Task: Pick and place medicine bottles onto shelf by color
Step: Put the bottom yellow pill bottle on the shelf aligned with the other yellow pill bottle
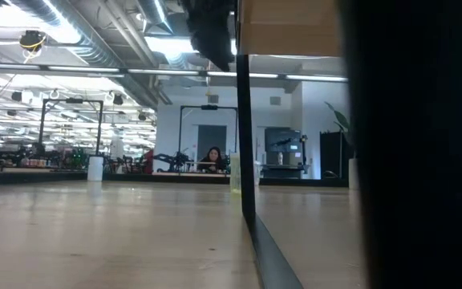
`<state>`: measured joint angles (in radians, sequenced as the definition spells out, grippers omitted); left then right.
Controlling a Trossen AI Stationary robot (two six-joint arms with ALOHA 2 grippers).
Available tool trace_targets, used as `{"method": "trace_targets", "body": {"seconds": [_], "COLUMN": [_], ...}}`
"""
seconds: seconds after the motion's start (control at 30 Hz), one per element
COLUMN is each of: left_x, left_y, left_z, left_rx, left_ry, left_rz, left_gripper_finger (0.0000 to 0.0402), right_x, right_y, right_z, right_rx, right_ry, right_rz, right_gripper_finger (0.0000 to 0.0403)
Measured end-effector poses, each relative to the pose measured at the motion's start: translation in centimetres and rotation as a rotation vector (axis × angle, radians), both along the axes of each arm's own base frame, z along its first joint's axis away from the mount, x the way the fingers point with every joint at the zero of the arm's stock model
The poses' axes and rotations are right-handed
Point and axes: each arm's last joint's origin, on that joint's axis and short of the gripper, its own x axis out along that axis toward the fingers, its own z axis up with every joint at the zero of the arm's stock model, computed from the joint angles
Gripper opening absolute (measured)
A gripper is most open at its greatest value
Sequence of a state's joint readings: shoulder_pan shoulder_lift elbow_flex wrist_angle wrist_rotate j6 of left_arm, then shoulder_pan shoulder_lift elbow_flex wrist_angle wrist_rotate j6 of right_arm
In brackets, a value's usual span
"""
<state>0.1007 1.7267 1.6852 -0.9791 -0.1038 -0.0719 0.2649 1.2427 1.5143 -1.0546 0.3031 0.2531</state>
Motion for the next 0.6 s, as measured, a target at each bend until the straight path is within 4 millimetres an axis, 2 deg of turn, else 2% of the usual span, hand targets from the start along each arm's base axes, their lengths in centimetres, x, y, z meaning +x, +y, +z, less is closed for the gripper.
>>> {"method": "trace_targets", "body": {"seconds": [0.23, 0.6], "left_x": [-1.5, -2.2], "left_y": [-1.4, -3.2], "left_z": [1.3, 1.9], "left_rx": [0.026, -0.015], "left_ry": [0.014, 0.005], "left_rz": [0.002, 0.017], "left_gripper_finger": [0.0218, 0.0218], "right_x": [0.1, 0.9], "right_y": [0.0, 0.2], "right_z": [0.1, 0.7], "right_rx": [-0.02, -0.005], "right_ry": [-0.008, -0.103], "right_rz": [0.018, 0.031], "right_gripper_finger": [0.0167, 0.0167]}}
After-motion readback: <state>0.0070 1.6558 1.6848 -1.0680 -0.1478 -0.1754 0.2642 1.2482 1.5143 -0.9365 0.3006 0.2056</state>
